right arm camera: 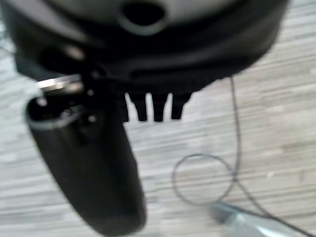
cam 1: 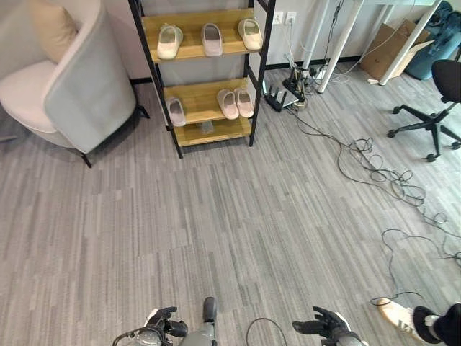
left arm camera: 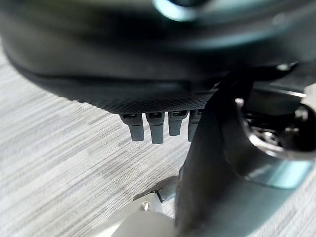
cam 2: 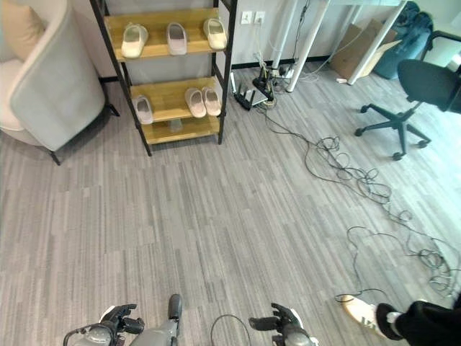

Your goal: Arrange the slippers neatly on the shoe rack.

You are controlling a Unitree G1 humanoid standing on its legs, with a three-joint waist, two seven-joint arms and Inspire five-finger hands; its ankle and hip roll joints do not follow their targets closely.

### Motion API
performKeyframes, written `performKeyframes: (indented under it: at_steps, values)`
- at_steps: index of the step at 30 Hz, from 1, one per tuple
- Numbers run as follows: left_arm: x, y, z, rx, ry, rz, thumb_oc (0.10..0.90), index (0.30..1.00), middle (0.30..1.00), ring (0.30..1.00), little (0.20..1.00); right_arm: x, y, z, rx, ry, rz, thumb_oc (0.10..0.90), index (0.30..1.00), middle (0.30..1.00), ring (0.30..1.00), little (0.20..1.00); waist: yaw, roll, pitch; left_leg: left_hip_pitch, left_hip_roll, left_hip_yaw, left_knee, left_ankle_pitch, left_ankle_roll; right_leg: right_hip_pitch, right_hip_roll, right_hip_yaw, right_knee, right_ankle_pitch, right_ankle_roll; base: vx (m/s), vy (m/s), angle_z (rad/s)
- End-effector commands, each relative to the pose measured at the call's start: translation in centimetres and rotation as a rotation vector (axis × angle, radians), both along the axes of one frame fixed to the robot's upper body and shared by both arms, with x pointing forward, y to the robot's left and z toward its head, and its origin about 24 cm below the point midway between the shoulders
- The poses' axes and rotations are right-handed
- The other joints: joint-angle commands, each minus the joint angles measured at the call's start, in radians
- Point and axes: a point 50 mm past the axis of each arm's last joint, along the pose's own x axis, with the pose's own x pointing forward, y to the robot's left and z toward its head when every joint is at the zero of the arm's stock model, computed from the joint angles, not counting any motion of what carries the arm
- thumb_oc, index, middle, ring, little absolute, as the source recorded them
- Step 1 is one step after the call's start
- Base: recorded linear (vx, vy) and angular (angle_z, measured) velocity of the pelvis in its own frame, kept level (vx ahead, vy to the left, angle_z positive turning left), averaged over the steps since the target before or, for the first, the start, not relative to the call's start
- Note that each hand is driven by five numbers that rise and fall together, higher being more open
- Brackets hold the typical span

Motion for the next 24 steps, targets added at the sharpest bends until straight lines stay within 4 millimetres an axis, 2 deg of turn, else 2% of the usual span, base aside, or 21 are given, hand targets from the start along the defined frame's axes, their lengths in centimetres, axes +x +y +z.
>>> performKeyframes:
  at_steps: [1,2,5,6,7,9,10,11,13,14,15,16,17,19,20,21,22,23,24]
  values:
    - [0.2,0.7,0.3,0.036,-0.040,0.008,0.800,0.900,0.900,0.900,0.900,1.8,0.0,1.0,0.004,-0.102,0.027,0.800,0.900,0.900,0.900,0.900,-0.015,0.015,0.032,-0.021,0.011,-0.025,0.132,-0.156,-0.066,-0.015,-0.115,-0.020,0.013,0.300,0.028,0.36,0.170,0.31]
    - [1.1,0.6,0.6,0.037,-0.071,0.011,0.800,0.900,0.900,0.900,0.900,1.2,0.0,0.8,-0.009,-0.080,0.029,0.800,0.900,0.900,0.900,0.900,-0.025,0.028,0.037,0.015,0.009,-0.042,0.119,-0.168,-0.065,-0.052,-0.111,-0.035,0.003,0.278,0.011,0.43,0.123,0.30]
    - [2.6,0.2,1.2,0.027,-0.125,0.011,0.800,0.900,0.900,0.900,0.900,0.3,-0.4,0.4,-0.026,-0.047,0.025,0.800,0.900,0.900,0.900,0.900,-0.063,0.033,0.054,0.103,-0.018,-0.092,0.110,-0.213,-0.068,-0.107,-0.074,-0.034,-0.112,0.185,-0.022,0.44,0.025,0.40]
    - [2.8,0.0,1.2,0.025,-0.128,0.002,0.800,0.900,0.900,0.900,0.900,0.1,-0.6,0.4,-0.030,-0.039,0.021,0.800,0.900,0.900,0.900,0.900,-0.076,0.032,0.061,0.135,-0.029,-0.109,0.106,-0.229,-0.070,-0.117,-0.059,-0.021,-0.151,0.176,-0.026,0.54,-0.061,0.78]
    - [2.8,-0.4,1.1,0.029,-0.116,-0.035,0.800,0.900,0.900,0.900,0.900,-0.4,-1.1,0.3,-0.039,-0.021,0.007,0.800,0.900,0.900,0.900,0.900,-0.105,0.022,0.064,0.187,-0.046,-0.145,0.093,-0.260,-0.076,-0.167,-0.045,0.022,-0.278,0.194,-0.028,0.41,-0.059,0.61]
    - [2.8,-0.4,1.1,0.028,-0.116,-0.035,0.800,0.900,0.900,0.900,0.900,-0.4,-1.2,0.3,-0.040,-0.021,0.007,0.800,0.900,0.900,0.900,0.900,-0.106,0.025,0.070,0.196,-0.042,-0.146,0.092,-0.263,-0.076,-0.157,-0.042,0.019,-0.281,0.193,-0.029,0.31,-0.062,0.58]
    - [2.0,-0.7,0.6,0.039,-0.076,-0.078,0.800,0.900,0.900,0.900,0.900,-0.9,-1.5,0.2,-0.043,-0.002,-0.007,0.800,0.900,0.900,0.900,0.900,-0.132,0.029,0.069,0.244,-0.042,-0.175,0.080,-0.296,-0.086,-0.200,-0.050,0.031,-0.377,0.231,-0.020,0.31,-0.074,0.57]
    - [2.0,-0.7,0.6,0.039,-0.076,-0.078,0.800,0.900,0.900,0.900,0.900,-0.9,-1.5,0.2,-0.043,-0.002,-0.007,0.800,0.900,0.900,0.900,0.900,-0.132,0.029,0.070,0.245,-0.041,-0.175,0.080,-0.296,-0.087,-0.199,-0.049,0.030,-0.377,0.231,-0.021,0.61,-0.157,0.58]
    - [0.0,-0.7,-0.2,0.035,0.001,-0.081,0.800,0.900,0.900,0.900,0.900,-1.8,-2.2,0.0,-0.046,0.026,-0.037,0.800,0.900,0.900,0.900,0.900,-0.168,0.042,0.059,0.315,-0.033,-0.218,0.067,-0.339,-0.101,-0.264,-0.069,0.056,-0.468,0.281,-0.006,0.49,-0.148,0.49]
    - [0.0,-0.8,-0.2,0.034,0.002,-0.081,0.800,0.900,0.900,0.900,0.900,-1.8,-2.2,0.0,-0.047,0.027,-0.037,0.800,0.900,0.900,0.900,0.900,-0.168,0.047,0.061,0.318,-0.027,-0.219,0.066,-0.342,-0.101,-0.260,-0.065,0.053,-0.469,0.279,-0.007,0.47,-0.184,0.86]
    - [-1.5,-0.6,-0.6,0.032,0.056,-0.081,0.800,0.900,0.900,0.900,0.900,-2.6,-2.6,-0.1,-0.048,0.051,-0.052,0.800,0.900,0.900,0.900,0.900,-0.176,0.051,0.043,0.355,-0.018,-0.243,0.066,-0.355,-0.113,-0.248,-0.071,0.064,-0.482,0.291,-0.004,0.42,-0.199,0.87]
    - [-2.6,-0.4,-0.9,0.036,0.091,-0.072,0.800,0.900,0.900,0.900,0.900,-2.7,-2.9,0.0,-0.055,0.053,-0.051,0.800,0.900,0.900,0.900,0.900,-0.172,0.045,0.032,0.369,-0.018,-0.248,0.072,-0.364,-0.117,-0.239,-0.068,0.062,-0.462,0.307,-0.018,0.57,-0.274,0.87]
    - [-3.6,-0.3,-1.1,0.039,0.123,-0.070,0.800,0.900,0.900,0.900,0.900,-2.7,-3.2,0.0,-0.057,0.057,-0.051,0.800,0.900,0.900,0.900,0.900,-0.171,0.050,0.022,0.383,-0.006,-0.265,0.087,-0.365,-0.126,-0.233,-0.058,0.064,-0.438,0.307,-0.029,0.46,-0.245,0.62]
    - [-4.6,-0.2,-1.3,0.033,0.150,-0.057,0.800,0.900,0.900,0.900,0.900,-2.2,-3.9,0.4,-0.082,0.051,-0.034,0.800,0.900,0.900,0.900,0.900,-0.163,0.066,0.008,0.375,0.026,-0.271,0.169,-0.312,-0.161,-0.204,-0.036,0.052,-0.405,0.291,-0.054,0.40,-0.220,0.57]
    - [-4.7,-0.2,-1.3,0.026,0.145,-0.046,0.800,0.900,0.900,0.900,0.900,-1.6,-4.2,0.7,-0.098,0.036,-0.012,0.800,0.900,0.900,0.900,0.900,-0.156,0.075,0.006,0.342,0.033,-0.266,0.242,-0.253,-0.186,-0.180,-0.025,0.047,-0.402,0.275,-0.068,0.28,-0.187,0.28]
    - [-4.3,-0.3,-1.3,0.020,0.127,-0.038,0.800,0.900,0.900,0.900,0.900,-0.6,-4.3,1.1,-0.111,0.004,0.007,0.800,0.900,0.900,0.900,0.900,-0.143,0.074,0.021,0.259,0.039,-0.258,0.382,-0.175,-0.220,-0.150,-0.025,0.046,-0.401,0.256,-0.083,0.22,-0.184,0.13]
    - [-3.9,-0.4,-1.2,0.017,0.111,-0.035,0.800,0.900,0.900,0.900,0.900,0.2,-4.1,1.4,-0.112,-0.022,0.024,0.800,0.900,0.900,0.900,0.900,-0.135,0.058,0.029,0.193,0.034,-0.239,0.492,-0.130,-0.225,-0.130,-0.034,0.043,-0.404,0.237,-0.098,0.21,-0.227,0.03]
    - [-3.3,-0.1,-1.0,0.025,0.096,-0.028,0.800,0.900,0.900,0.900,0.900,2.8,-3.5,2.3,-0.120,-0.083,0.055,0.800,0.900,0.900,0.900,0.900,-0.120,0.039,0.040,0.140,0.033,-0.224,0.604,-0.105,-0.224,-0.102,-0.040,0.039,-0.409,0.222,-0.117,0.23,-0.273,0.12]
    - [-2.2,0.1,-0.6,0.034,0.053,-0.026,0.800,0.900,0.900,0.900,0.900,2.9,-3.1,2.3,-0.114,-0.095,0.109,0.800,0.900,0.900,0.900,0.900,-0.095,0.030,0.057,0.105,0.045,-0.195,0.688,-0.107,-0.207,-0.063,-0.037,0.034,-0.413,0.200,-0.133,0.18,-0.215,0.11]
